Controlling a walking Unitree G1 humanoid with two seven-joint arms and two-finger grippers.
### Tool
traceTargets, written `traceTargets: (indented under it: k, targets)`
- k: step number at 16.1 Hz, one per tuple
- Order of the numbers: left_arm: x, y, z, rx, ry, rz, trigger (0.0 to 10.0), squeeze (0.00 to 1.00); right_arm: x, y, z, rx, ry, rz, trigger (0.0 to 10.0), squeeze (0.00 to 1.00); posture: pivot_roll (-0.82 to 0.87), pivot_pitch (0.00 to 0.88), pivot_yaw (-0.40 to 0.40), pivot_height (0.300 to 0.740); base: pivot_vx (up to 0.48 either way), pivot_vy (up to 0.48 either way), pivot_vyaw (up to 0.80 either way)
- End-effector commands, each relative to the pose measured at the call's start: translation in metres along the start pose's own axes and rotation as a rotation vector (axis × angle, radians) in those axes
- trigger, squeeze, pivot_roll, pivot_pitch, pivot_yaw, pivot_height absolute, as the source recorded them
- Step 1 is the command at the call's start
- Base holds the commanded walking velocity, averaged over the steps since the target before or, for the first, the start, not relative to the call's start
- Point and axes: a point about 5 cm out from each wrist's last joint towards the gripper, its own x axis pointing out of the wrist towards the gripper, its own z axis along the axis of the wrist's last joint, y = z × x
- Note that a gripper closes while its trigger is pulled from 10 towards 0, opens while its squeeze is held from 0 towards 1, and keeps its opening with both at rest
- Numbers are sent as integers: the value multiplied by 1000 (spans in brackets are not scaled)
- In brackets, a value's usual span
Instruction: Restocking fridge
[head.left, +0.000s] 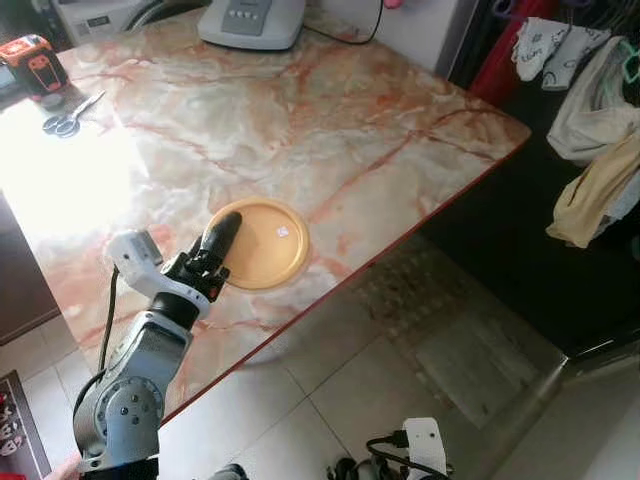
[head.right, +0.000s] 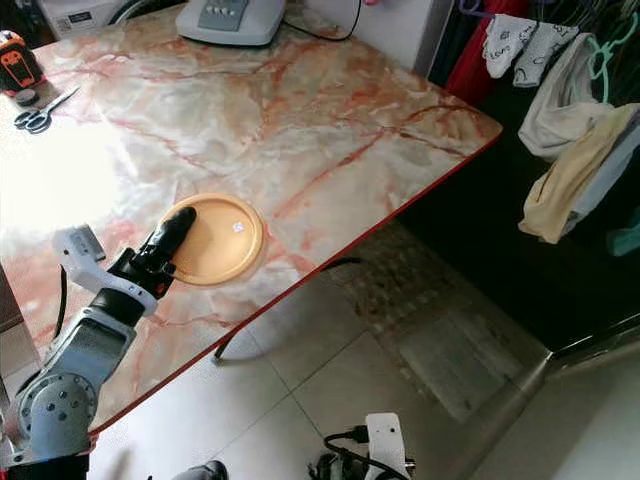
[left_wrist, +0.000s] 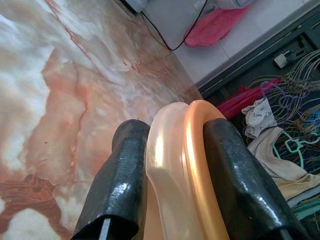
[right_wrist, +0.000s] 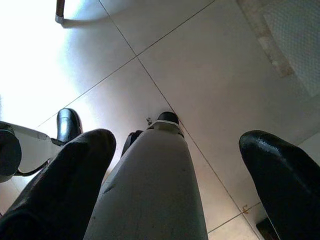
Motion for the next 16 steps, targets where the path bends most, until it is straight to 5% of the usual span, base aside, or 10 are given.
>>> traceTargets:
  k: [1,9,16]
  targets:
    - [5,-2,-2,5,-5,-11,10000,0,-2,1,-12,25,42,-5,10000,0,54,135,-40,740,0,0,0]
    - [43,2,3,43,-64,-35,10000,0,4,1,16,53,-17,-24,10000,0,41,7,-36,740,0,0,0]
    - [64,3,12,71,-124,-47,10000,0,8,1,36,69,-51,-26,10000,0,40,22,-35,740,0,0,0]
